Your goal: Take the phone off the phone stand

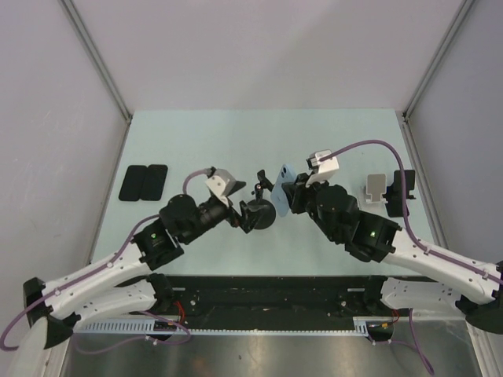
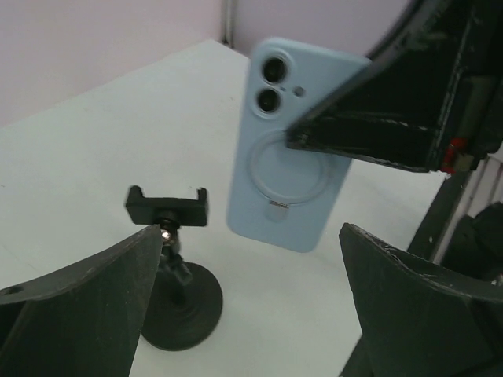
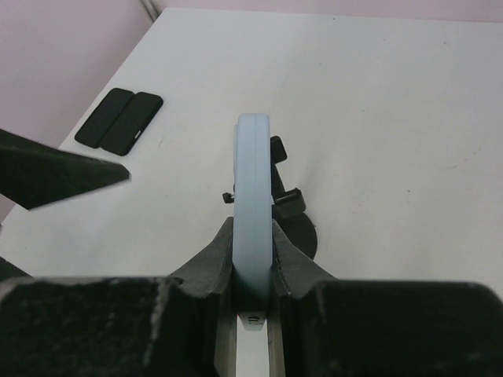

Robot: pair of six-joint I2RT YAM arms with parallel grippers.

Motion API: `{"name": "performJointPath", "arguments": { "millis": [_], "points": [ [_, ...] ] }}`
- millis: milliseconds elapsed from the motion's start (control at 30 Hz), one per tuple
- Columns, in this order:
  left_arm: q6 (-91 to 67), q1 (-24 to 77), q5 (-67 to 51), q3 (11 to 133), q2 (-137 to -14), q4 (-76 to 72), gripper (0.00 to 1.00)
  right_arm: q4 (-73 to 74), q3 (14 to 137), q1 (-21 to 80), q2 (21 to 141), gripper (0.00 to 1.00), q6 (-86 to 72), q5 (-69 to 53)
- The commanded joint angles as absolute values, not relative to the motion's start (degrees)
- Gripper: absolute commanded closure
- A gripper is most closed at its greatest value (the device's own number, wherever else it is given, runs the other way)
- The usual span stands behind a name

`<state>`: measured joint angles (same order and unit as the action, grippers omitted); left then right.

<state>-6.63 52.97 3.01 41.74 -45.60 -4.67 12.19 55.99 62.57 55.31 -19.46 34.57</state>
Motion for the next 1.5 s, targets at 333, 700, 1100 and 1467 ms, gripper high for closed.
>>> {"name": "performJointPath", "arguments": {
  "millis": [333, 700, 1100, 1467],
  "points": [
    [-5.9, 66.2, 24.1, 49.4, -58.4, -5.9, 0.0, 8.2, 63.4, 63.6, 58.5, 1.0, -28.7, 37.0],
    [10.5, 75.0, 46.6, 53.5, -66.7, -8.3, 0.01, 7.9, 63.4, 65.2, 56.6, 1.0, -34.0, 36.3],
    [17.8, 76.0, 51.5, 50.6, -67.7, -12.9, 0.53, 8.4, 63.4, 65.8, 55.3, 1.0, -37.4, 36.9],
    [17.6, 76.0, 49.8, 50.0, -62.3, -12.7, 1.0, 6.4, 63.3, 65.7, 54.7, 0.5, -35.4, 36.4]
  ]
}}
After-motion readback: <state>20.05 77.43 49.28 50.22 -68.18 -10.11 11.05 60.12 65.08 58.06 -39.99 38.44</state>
